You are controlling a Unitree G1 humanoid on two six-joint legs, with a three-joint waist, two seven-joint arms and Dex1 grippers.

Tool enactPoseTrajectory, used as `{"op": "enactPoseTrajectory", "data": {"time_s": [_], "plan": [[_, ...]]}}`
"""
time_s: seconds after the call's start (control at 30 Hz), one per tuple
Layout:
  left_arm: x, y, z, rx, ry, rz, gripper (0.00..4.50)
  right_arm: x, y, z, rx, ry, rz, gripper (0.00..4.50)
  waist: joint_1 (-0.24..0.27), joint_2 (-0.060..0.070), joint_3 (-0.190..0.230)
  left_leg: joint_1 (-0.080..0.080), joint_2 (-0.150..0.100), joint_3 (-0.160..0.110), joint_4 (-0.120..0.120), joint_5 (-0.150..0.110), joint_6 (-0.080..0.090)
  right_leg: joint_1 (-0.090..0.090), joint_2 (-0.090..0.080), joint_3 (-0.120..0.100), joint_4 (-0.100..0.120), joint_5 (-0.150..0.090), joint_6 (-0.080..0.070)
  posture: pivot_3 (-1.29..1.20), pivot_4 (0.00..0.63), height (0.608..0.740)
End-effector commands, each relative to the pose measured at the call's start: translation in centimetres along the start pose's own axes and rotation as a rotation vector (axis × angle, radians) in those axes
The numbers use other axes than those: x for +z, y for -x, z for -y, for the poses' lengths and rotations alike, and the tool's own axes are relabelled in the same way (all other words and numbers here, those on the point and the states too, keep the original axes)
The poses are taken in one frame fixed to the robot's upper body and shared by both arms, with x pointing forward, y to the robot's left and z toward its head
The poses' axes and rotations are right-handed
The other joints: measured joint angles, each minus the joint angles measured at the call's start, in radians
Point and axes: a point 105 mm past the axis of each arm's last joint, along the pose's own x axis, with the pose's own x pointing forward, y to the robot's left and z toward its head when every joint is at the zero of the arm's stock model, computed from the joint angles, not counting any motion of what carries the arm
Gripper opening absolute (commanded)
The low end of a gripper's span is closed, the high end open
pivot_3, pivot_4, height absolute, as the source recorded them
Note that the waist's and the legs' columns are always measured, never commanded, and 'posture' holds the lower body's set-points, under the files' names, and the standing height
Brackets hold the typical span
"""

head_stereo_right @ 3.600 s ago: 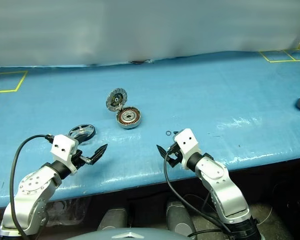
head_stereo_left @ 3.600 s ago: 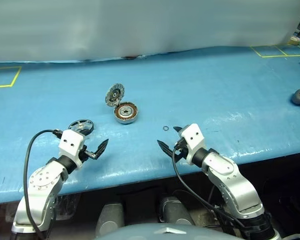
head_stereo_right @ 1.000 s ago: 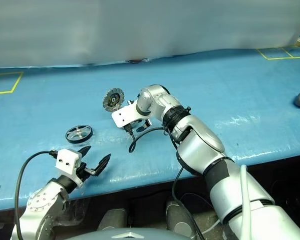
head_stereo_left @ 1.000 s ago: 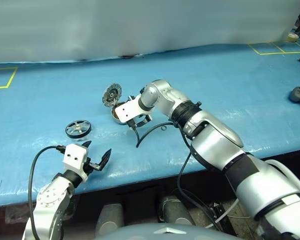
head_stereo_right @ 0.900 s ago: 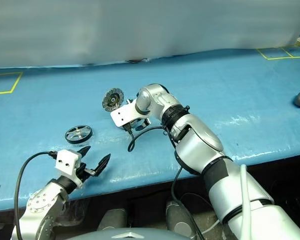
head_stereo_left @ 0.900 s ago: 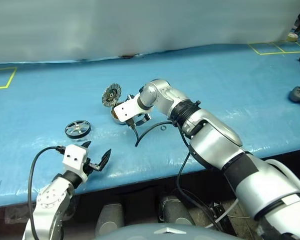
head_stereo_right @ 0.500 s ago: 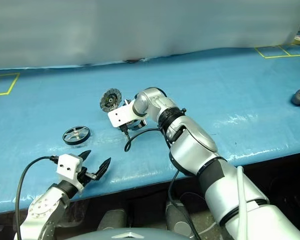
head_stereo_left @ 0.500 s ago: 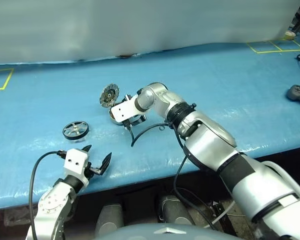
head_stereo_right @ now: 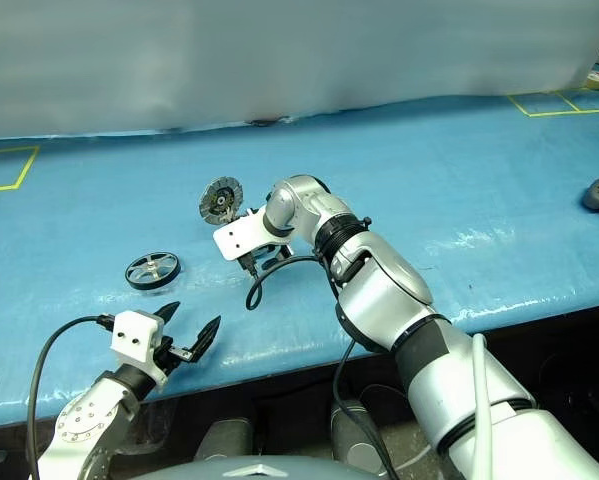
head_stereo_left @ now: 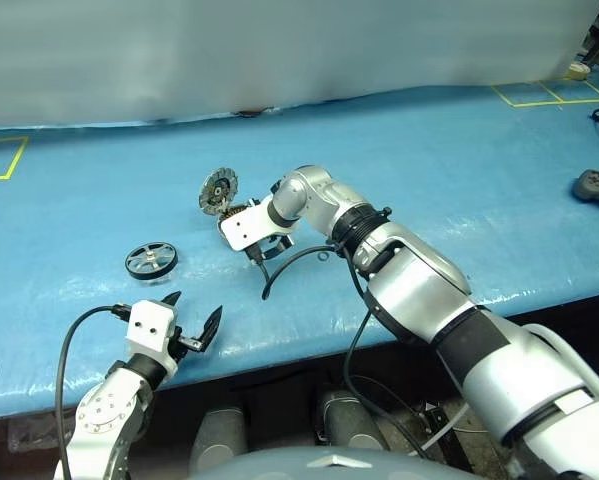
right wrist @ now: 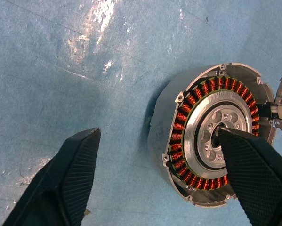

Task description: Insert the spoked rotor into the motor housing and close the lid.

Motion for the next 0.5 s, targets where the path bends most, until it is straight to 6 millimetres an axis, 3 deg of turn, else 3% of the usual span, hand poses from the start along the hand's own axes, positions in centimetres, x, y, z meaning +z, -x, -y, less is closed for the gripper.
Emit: {"op": "enactPoseTrajectory", "data": {"time_s": [0.03, 0.17, 0.5], "plan": [[1.33, -0.11, 0.28, -0.014, -0.021, 0.056, 4.5, 0.56, 0.53, 1.1, -0.051, -0.014, 0.014, 2.87, 0.0, 0.0, 0.0, 0.0, 0.0, 0.0, 0.0, 0.0, 0.0, 0.0, 0.0, 0.0, 0.0, 0.0, 0.0, 0.0, 0.15, 0.74], [1.36, -0.16, 0.27, -0.011, -0.02, 0.056, 4.5, 0.32, 0.54, 1.05, -0.054, -0.018, 0.007, 1.6, 0.0, 0.0, 0.0, 0.0, 0.0, 0.0, 0.0, 0.0, 0.0, 0.0, 0.0, 0.0, 0.0, 0.0, 0.0, 0.0, 0.15, 0.74], [1.42, -0.34, 0.41, -0.015, -0.015, 0.059, 4.5, -0.02, 0.37, 0.77, -0.042, -0.047, -0.001, 1.6, 0.0, 0.0, 0.0, 0.0, 0.0, 0.0, 0.0, 0.0, 0.0, 0.0, 0.0, 0.0, 0.0, 0.0, 0.0, 0.0, 0.15, 0.74]]}}
